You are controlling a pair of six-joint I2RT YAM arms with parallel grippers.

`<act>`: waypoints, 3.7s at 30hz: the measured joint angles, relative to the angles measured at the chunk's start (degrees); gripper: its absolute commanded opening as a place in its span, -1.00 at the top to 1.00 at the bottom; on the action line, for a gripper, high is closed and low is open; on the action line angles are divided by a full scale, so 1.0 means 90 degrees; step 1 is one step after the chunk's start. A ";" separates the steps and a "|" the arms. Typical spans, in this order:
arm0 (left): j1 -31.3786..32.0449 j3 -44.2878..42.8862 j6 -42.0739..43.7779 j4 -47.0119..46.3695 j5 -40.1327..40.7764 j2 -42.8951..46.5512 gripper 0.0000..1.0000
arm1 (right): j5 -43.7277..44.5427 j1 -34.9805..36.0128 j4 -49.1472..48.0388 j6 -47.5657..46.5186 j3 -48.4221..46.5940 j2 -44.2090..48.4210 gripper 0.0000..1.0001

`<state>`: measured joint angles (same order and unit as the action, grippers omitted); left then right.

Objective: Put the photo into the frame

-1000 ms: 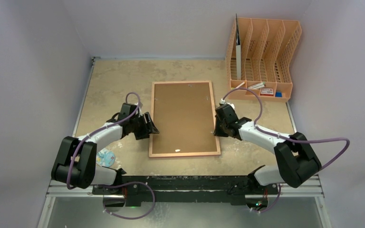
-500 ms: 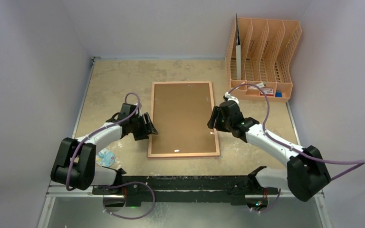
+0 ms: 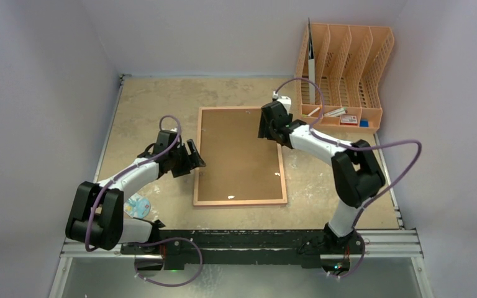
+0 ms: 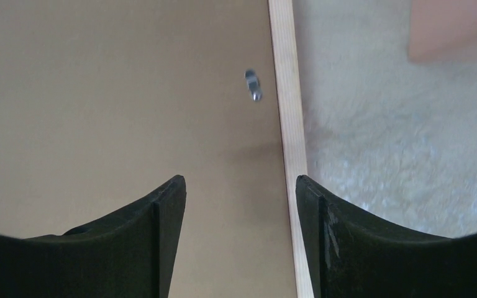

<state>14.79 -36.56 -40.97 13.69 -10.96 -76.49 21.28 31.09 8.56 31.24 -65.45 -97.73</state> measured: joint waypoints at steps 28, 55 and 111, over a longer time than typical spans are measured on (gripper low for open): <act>0.0000 0.0002 -0.0027 -0.0109 -0.0017 -0.0073 -0.36 | -0.0034 -0.0831 0.0049 -0.0789 -0.1484 -0.1945 -0.25; 0.0000 0.0002 0.0005 -0.0114 -0.0039 -0.0172 -0.34 | -0.0124 -0.0838 -0.0223 -0.0872 -0.1549 -0.2098 0.48; -0.0015 0.0928 -0.0617 -0.1183 -0.0831 0.0175 -0.25 | -0.0809 -0.1088 -0.0151 -0.0068 -0.1112 -0.1768 0.22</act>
<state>14.66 -28.21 -46.52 3.05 -18.44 -74.91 14.00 21.30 7.20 30.63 -75.46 -113.65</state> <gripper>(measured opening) 0.628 0.335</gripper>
